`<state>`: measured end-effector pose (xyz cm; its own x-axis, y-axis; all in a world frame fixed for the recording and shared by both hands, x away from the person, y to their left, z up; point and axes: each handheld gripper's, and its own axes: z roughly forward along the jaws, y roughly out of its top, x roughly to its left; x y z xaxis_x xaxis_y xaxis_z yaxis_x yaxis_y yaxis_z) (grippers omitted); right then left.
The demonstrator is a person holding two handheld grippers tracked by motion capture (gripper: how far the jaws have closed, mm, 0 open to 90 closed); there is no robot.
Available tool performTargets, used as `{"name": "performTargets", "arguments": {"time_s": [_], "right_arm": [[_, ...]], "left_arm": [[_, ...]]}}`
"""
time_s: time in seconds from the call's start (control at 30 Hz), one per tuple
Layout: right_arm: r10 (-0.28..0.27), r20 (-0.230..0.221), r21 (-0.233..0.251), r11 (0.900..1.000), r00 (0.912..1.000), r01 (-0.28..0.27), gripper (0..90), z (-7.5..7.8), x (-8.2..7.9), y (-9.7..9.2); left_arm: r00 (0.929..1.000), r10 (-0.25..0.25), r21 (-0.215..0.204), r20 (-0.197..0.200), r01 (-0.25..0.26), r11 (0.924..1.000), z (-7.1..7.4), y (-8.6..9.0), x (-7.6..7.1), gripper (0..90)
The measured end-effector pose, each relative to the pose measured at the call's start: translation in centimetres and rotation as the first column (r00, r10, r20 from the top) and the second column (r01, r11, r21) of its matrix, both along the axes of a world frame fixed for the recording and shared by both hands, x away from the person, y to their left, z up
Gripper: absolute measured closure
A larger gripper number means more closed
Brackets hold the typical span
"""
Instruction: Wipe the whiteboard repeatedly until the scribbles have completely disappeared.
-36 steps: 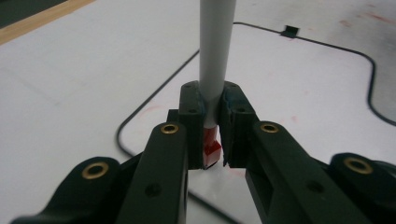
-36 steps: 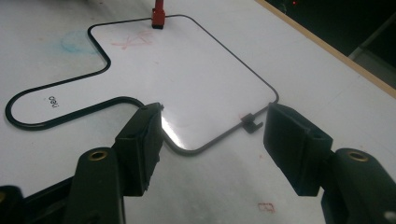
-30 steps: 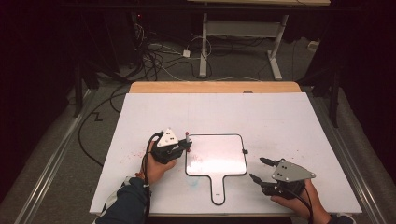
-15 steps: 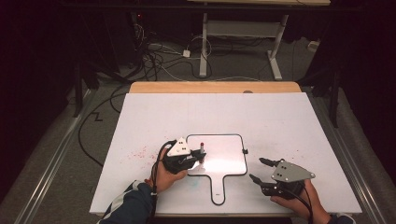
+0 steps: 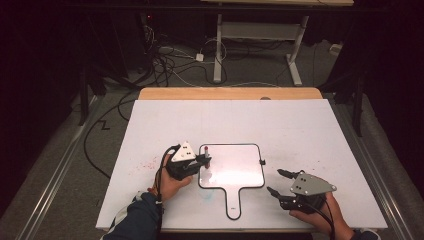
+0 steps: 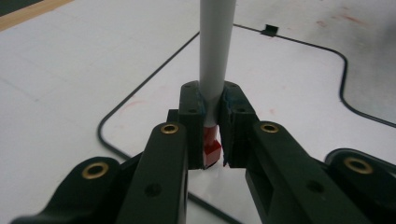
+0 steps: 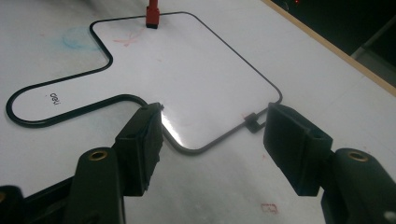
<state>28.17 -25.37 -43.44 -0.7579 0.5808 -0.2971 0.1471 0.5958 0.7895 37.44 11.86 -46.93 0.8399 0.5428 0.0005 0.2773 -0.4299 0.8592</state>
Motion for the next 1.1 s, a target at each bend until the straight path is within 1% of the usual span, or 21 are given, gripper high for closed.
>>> {"name": "performTargets", "arguments": {"time_s": [0.1, 0.17, 0.23, 0.43, 0.53, 0.57, 0.6, 0.67, 0.77, 0.9, 0.97, 1.0, 1.1], "right_arm": [[0.000, 0.002, -0.001, 1.0000, 1.0000, 0.000, 38.2, 0.0, 0.0, 0.0], [-0.001, 0.002, -0.002, 1.0000, 1.0000, 0.001, 38.2, 0.0, 0.0, 0.0], [0.000, 0.002, -0.002, 1.0000, 1.0000, 0.000, 38.2, 0.0, 0.0, 0.0], [0.001, 0.004, -0.004, 1.0000, 1.0000, -0.001, 38.2, 0.0, 0.0, 0.0], [0.002, 0.004, -0.006, 1.0000, 1.0000, -0.002, 38.3, 0.0, 0.0, 0.1], [0.002, 0.004, -0.007, 1.0000, 1.0000, -0.002, 38.3, 0.0, 0.0, 0.1], [0.002, 0.004, -0.006, 1.0000, 1.0000, -0.002, 38.3, 0.0, 0.0, 0.1], [0.004, 0.007, -0.009, 1.0000, 1.0000, -0.004, 38.2, 0.0, 0.0, 0.1], [0.004, 0.006, -0.008, 1.0000, 1.0000, -0.004, 38.2, 0.0, 0.0, 0.2], [0.007, 0.007, -0.010, 0.9999, 0.9999, -0.007, 38.2, 0.0, -0.1, 0.2], [0.006, 0.009, -0.011, 0.9999, 0.9999, -0.006, 38.2, 0.0, -0.1, 0.2], [0.005, 0.009, -0.009, 0.9999, 0.9999, -0.005, 38.2, 0.0, -0.1, 0.1], [0.003, 0.010, -0.011, 0.9999, 0.9999, -0.003, 38.3, 0.0, -0.1, 0.1]], "left_arm": [[0.9998, 0.012, -0.012, -0.015, -0.012, 0.9998, 0.0, 0.5, 0.1, 78.8], [0.9999, 0.009, -0.008, -0.013, -0.009, 0.9999, 0.0, 0.5, -0.1, 78.8], [0.9998, -0.004, -0.007, -0.018, 0.003, 1.0000, 0.0, 0.3, -0.3, 78.8], [0.9980, -0.059, -0.015, -0.022, 0.059, 0.9982, 0.0, -0.5, -1.7, 78.8], [0.9961, -0.081, -0.031, -0.035, 0.080, 0.9963, -0.1, -0.7, -2.2, 78.8], [0.9947, -0.093, -0.043, -0.043, 0.091, 0.9949, -0.2, -0.9, -2.4, 78.8], [0.9936, -0.103, -0.046, -0.045, 0.101, 0.9938, -0.2, -1.0, -2.6, 78.7], [0.9918, -0.121, -0.036, -0.039, 0.120, 0.9921, -0.2, -1.4, -3.1, 78.8], [0.9894, -0.140, -0.037, -0.039, 0.138, 0.9897, -0.2, -1.7, -3.5, 78.7], [0.9879, -0.153, -0.018, -0.025, 0.152, 0.9881, -0.1, -1.7, -3.5, 78.8], [0.9892, -0.147, 0.008, -0.001, 0.147, 0.9892, 0.0, -1.5, -3.4, 78.8], [0.9919, -0.126, 0.033, 0.018, 0.125, 0.9916, 0.1, -1.3, -3.3, 78.8], [0.9965, -0.082, 0.029, 0.018, 0.081, 0.9963, 0.0, -0.4, -2.6, 78.8]]}}
